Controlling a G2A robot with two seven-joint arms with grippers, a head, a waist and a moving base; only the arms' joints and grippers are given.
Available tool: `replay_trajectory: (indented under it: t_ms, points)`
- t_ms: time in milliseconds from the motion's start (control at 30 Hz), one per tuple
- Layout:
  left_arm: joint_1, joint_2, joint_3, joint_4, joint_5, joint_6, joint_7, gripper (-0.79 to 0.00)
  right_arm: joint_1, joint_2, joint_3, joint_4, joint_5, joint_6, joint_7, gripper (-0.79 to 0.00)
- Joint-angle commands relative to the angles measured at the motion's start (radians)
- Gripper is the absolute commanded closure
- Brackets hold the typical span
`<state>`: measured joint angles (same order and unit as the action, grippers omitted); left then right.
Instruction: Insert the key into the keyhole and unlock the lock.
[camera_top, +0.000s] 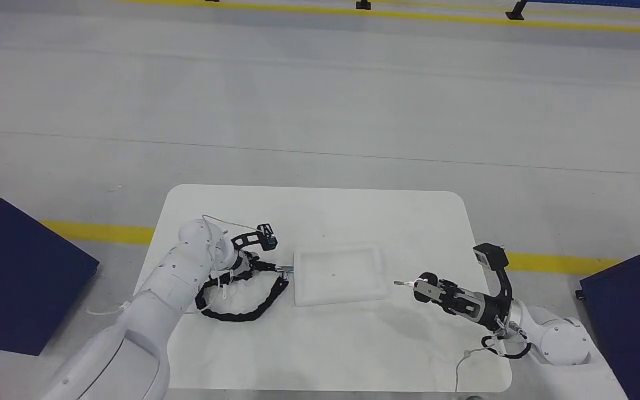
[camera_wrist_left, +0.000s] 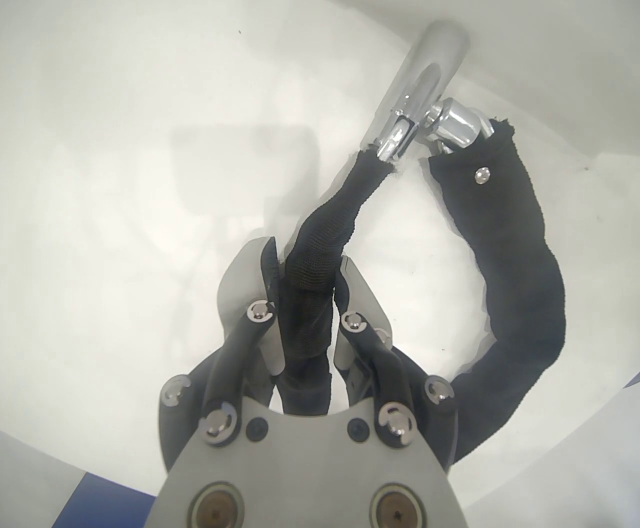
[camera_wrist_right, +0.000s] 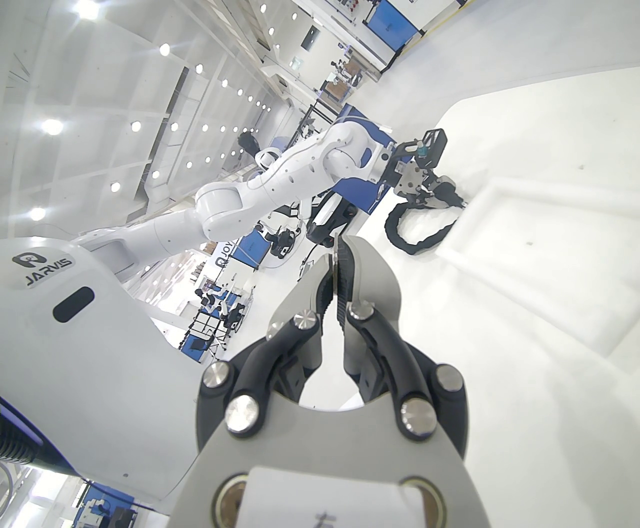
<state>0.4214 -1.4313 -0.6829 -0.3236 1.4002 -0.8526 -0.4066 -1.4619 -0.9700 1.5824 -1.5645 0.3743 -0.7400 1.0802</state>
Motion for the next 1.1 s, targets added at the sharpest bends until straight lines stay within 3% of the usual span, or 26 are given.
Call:
replay_trajectory:
  t_ms: [0, 67, 300, 500, 833, 1067]
  points:
    - [0.0, -0.005, 0.005, 0.011, 0.001, 0.003, 0.006, -0.102, 0.0, 0.0, 0.0, 0.0, 0.0, 0.0, 0.0, 0.0]
    - [-0.002, -0.01, 0.009, 0.019, 0.004, 0.003, 0.01, 0.0, 0.0, 0.0, 0.0, 0.0, 0.0, 0.0, 0.0, 0.0]
    - [-0.008, -0.017, 0.029, 0.027, 0.045, 0.03, 0.054, 0.0, 0.0, 0.0, 0.0, 0.0, 0.0, 0.0, 0.0, 0.0]
    - [-0.012, -0.007, 0.049, 0.012, 0.123, 0.105, 0.143, 0.0, 0.0, 0.0, 0.0, 0.0, 0.0, 0.0, 0.0, 0.0]
    - [0.039, 0.043, 0.062, -0.079, 0.26, 0.28, 0.317, 0.0, 0.0, 0.0, 0.0, 0.0, 0.0, 0.0, 0.0, 0.0]
    - [0.133, 0.109, 0.035, -0.256, 0.391, 0.522, 0.366, 0.0, 0.0, 0.0, 0.0, 0.0, 0.0, 0.0, 0.0, 0.0]
